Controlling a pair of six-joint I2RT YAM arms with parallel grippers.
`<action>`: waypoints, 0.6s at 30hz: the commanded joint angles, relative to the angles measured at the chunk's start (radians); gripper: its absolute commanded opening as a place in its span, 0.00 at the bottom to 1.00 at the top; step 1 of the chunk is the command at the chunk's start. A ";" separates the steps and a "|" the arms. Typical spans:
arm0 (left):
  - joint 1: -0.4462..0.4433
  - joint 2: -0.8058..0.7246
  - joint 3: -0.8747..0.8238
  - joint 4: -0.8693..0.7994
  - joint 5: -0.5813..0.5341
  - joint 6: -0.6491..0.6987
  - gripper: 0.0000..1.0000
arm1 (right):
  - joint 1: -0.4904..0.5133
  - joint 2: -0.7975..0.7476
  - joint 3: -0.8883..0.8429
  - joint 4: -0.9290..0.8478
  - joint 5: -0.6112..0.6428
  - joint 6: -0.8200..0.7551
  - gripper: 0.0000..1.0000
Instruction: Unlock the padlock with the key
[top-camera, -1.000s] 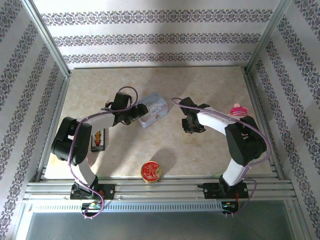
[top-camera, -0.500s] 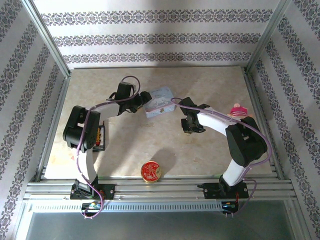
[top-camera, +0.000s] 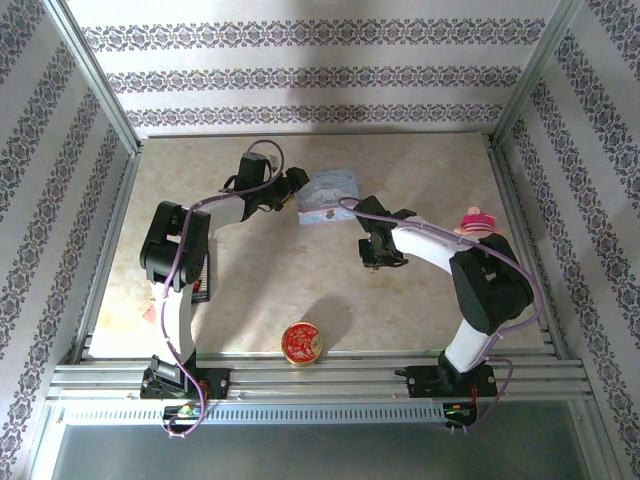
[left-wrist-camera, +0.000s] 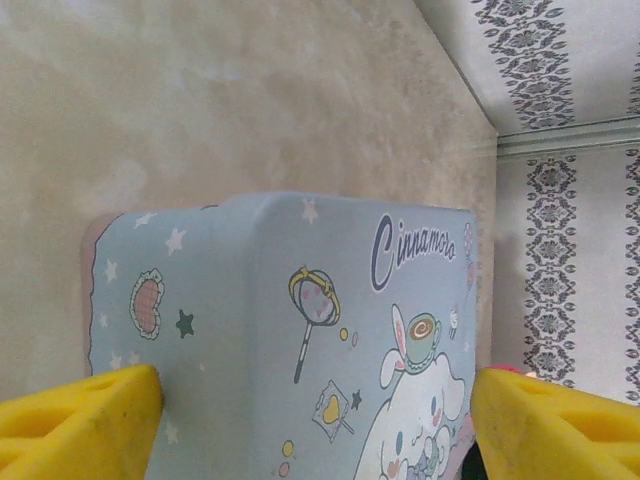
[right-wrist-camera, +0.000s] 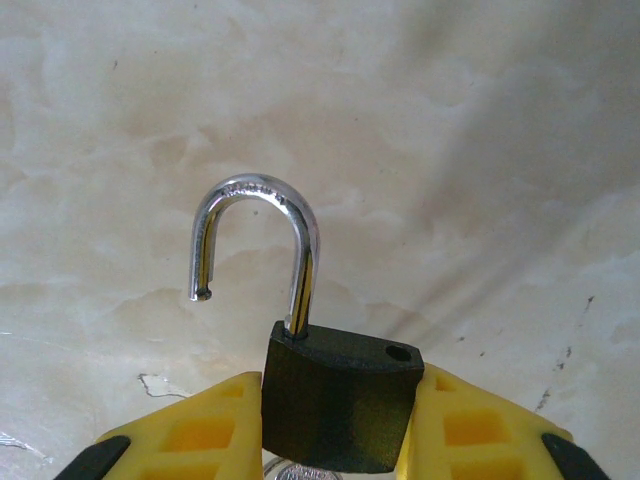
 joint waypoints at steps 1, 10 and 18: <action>0.020 -0.014 0.014 0.074 0.036 -0.018 0.82 | 0.013 0.020 -0.001 0.013 -0.009 0.020 0.12; 0.062 -0.140 -0.150 0.060 0.026 -0.011 0.87 | 0.017 0.077 0.021 0.023 -0.018 0.037 0.23; 0.094 -0.282 -0.253 -0.013 0.000 0.043 0.97 | 0.026 0.038 0.028 0.000 -0.004 0.054 0.50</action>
